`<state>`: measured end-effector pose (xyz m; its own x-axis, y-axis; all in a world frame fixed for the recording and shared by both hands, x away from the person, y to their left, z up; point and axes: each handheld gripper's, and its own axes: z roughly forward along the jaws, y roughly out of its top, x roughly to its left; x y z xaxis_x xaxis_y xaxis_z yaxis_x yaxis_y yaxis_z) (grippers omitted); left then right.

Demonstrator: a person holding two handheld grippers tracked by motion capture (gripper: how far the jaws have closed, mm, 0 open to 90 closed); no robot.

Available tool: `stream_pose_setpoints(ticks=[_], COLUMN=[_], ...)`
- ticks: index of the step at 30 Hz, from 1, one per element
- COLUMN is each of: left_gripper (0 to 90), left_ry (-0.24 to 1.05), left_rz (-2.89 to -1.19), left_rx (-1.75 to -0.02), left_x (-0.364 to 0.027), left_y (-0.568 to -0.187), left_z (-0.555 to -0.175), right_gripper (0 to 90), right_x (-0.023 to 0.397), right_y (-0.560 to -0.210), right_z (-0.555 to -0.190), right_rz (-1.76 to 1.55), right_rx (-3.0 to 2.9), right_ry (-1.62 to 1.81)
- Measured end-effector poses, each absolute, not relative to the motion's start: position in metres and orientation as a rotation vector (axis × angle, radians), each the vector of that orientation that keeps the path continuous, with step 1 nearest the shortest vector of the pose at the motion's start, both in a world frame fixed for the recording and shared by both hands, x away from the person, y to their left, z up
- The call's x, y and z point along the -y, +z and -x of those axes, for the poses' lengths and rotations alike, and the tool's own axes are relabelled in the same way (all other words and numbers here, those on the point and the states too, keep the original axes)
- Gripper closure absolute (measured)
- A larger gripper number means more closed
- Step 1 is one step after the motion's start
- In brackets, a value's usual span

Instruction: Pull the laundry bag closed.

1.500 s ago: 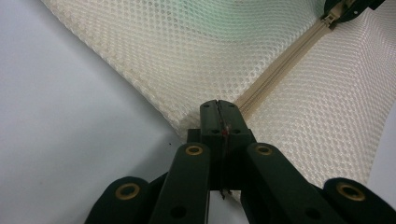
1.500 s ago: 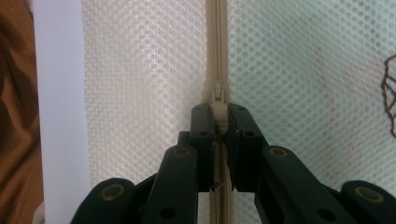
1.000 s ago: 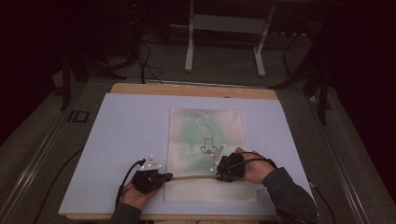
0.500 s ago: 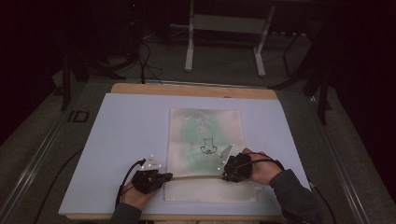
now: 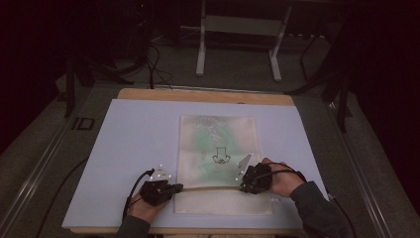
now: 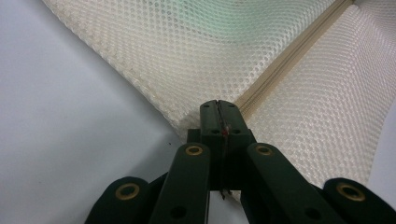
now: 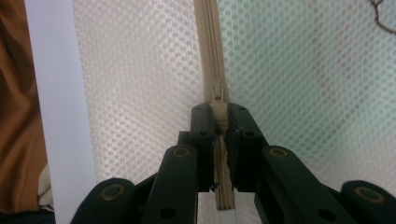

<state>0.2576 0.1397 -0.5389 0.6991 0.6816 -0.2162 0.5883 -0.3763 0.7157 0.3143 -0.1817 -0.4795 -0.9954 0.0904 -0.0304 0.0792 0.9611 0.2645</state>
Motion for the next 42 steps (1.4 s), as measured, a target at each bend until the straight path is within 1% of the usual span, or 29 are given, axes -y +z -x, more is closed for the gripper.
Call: stream_pose_setpoints(ticks=[18,34,42], left_gripper=[89.5,89.5,89.5], left_ry=[0.145,0.143,0.144], left_rz=[-2.089,-2.091,-2.090], left_rx=[-0.968,-0.967,-0.969], left_x=[-0.140,-0.140,-0.140], left_y=[-0.539,-0.539,-0.539], left_z=[-0.258,-0.258,-0.258], right_gripper=[82.2,82.2,82.1], right_x=[0.207,0.246,0.254], right_y=[-0.483,-0.483,-0.483], right_z=[-0.315,-0.314,-0.313], right_rz=[-0.214,-0.338,-0.355], right_rx=[-3.069,-3.063,-3.062], right_ry=[0.430,0.415,0.409])
